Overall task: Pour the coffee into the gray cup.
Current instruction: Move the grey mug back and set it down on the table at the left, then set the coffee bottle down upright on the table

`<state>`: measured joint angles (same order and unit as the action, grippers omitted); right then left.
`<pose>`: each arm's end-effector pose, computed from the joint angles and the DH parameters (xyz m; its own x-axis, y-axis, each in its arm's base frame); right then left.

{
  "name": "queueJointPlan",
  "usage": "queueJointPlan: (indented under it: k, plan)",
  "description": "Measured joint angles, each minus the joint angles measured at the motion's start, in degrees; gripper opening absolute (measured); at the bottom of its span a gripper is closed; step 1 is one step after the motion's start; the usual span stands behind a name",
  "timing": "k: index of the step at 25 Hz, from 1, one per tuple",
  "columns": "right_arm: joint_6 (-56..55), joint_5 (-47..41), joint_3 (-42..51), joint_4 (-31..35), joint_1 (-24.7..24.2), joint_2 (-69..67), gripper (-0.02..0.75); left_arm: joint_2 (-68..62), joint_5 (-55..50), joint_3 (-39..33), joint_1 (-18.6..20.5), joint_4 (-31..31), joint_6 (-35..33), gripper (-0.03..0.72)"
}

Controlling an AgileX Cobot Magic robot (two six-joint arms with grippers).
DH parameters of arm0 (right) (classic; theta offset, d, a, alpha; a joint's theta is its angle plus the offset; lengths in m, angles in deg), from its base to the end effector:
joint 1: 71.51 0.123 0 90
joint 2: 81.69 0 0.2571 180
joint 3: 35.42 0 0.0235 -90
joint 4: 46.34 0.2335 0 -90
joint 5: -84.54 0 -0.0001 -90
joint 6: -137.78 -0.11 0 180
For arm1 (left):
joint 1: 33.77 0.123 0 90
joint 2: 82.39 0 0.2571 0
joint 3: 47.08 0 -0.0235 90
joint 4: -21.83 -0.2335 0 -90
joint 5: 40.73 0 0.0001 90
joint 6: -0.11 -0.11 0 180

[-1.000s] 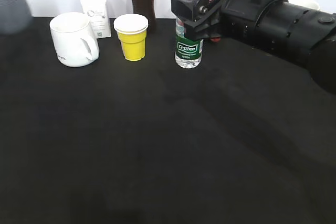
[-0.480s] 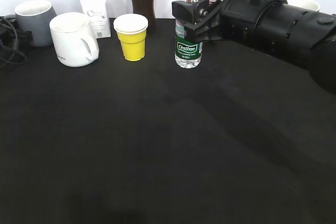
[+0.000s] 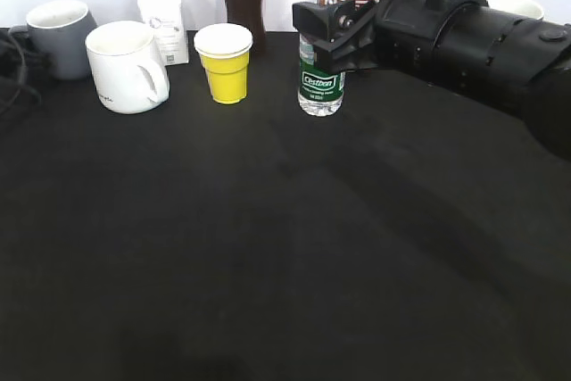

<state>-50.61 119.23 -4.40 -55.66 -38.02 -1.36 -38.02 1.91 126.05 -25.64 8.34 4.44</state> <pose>0.2816 0.1985 0.2298 -0.1000 -0.0515 -0.9937 -0.6247 0.7806 0.0224 0.4492 0.0466 0.1117 -0.1808 0.0729 -0.9808 0.0321 0.9972 0.0682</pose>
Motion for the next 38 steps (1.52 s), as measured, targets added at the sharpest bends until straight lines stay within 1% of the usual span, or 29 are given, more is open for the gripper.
queueJointPlan:
  k: [3,5,8,12,13,14,15,16,17,18,21,23,24,25,27,30,33,36,38]
  plan:
    - [0.0,0.0,0.0,0.0,0.0,0.0,0.528,2.35,2.93,-4.55,-0.08,1.68,0.01,0.312]
    - [0.0,0.0,0.0,0.0,0.0,0.0,0.528,4.35,3.41,-8.25,-0.08,1.75,0.01,0.314]
    - [0.0,0.0,0.0,0.0,0.0,0.0,0.528,12.12,3.53,-17.11,-0.08,1.82,0.01,0.314]
    - [0.0,-0.07,0.0,0.0,0.0,0.32,0.528,27.18,4.04,-31.59,-0.1,1.29,0.06,0.312]
    - [0.0,-0.15,0.0,0.0,0.0,0.89,0.528,31.81,2.9,-34.26,-0.59,1.25,0.06,0.312]
    - [0.0,-0.36,0.0,0.08,-0.06,1.68,0.528,36.06,0.42,-36.31,-2.2,1.31,0.2,0.312]
    - [0.91,-1.28,0.0,1.6,-0.61,2.78,0.528,40.21,-2.4,-37.87,-4.63,1.31,0.25,0.312]
    - [3.73,-2.14,0.0,4.1,-1.29,4.36,0.528,44.33,-5.0,-38.58,-7.81,1.31,0.25,0.312]
    - [7.07,-3.82,0.0,6.78,-2.82,6.05,0.528,47.49,-7.64,-38.71,-10.82,1.25,0.25,0.312]
    - [9.04,-5.31,0.0,7.91,-5.02,7.45,0.528,50.05,-9.87,-38.72,-13.89,1.25,0.25,0.312]
    - [9.91,-9.53,0.0,8.7,-14.23,8.16,0.528,53.23,-13.11,-38.77,-22.25,1.2,0.25,0.312]
    - [10.02,-9.26,0.0,8.84,-20.51,7.98,0.528,53.52,-14.38,-38.77,-27.73,1.15,0.25,0.312]
    - [10.02,-8.26,0.0,8.97,-22.76,7.05,0.528,53.52,-14.47,-38.77,-29.85,1.15,0.25,0.312]
    - [9.97,-6.63,0.0,9.62,-23.82,5.07,0.528,53.52,-14.47,-38.77,-31.52,1.1,0.25,0.312]
    - [9.86,-0.29,0.0,9.32,-23.95,-0.53,0.528,53.52,-14.52,-38.77,-32.8,1.1,0.25,0.312]
    - [8.92,9.79,-0.7,5.72,-23.95,-10.55,0.528,53.52,-14.59,-38.77,-32.83,1.1,0.25,0.312]
    - [7.22,11.29,-4.91,4.67,-23.54,-19.92,0.528,53.52,-14.59,-38.77,-32.83,1.1,0.25,0.312]
    - [7.12,12.46,-10.75,4.28,-19.86,-27.21,0.528,53.52,-14.59,-38.77,-32.83,1.1,0.25,0.312]
    - [7.1,12.83,-13.74,5.08,-18.74,-31.23,0.528,53.52,-14.59,-38.77,-32.83,1.1,0.25,0.312]
